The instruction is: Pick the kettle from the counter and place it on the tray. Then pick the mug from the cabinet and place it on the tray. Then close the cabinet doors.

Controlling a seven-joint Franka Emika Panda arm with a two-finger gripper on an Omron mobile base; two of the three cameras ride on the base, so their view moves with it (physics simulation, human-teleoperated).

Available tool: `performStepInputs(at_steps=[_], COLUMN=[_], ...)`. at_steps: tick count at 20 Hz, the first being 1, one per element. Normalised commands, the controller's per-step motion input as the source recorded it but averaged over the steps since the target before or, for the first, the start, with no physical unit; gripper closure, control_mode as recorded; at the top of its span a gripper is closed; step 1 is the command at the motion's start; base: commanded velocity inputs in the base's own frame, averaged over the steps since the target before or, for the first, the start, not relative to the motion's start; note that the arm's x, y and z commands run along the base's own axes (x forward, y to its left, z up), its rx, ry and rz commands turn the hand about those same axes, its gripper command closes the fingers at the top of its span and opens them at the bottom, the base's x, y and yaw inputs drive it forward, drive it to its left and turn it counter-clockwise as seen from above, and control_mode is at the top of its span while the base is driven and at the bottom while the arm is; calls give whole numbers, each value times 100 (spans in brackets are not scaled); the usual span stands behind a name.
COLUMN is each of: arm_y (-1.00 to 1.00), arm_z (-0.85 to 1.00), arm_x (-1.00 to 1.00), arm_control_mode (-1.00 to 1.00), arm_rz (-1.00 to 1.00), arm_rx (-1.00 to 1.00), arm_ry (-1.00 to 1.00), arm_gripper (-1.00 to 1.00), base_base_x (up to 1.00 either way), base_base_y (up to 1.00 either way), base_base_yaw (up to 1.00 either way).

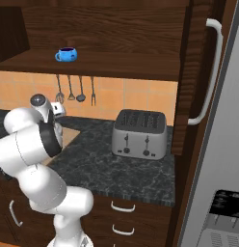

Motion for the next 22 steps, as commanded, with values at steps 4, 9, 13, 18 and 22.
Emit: performStepInputs(at_steps=[4, 9, 13, 18, 22], arm_y=[0, 0, 0, 0, 0], arm_z=[-30, -25, -1, 0, 0], arm_x=[0, 0, -8, -38, -5], arm_control_mode=[-100, -100, -100, -100, -100], arm_rz=[0, 0, 0, -5, 0], arm_rx=[0, 1, 3, 1, 0], arm_ry=[0, -3, -3, 5, 5], arm_gripper=[-100, -100, -100, -100, -100], base_base_x=[0, 0, 0, 0, 0], base_base_y=[0, 0, 0, 0, 0], base_base_yaw=[0, 0, 0, 0, 0])
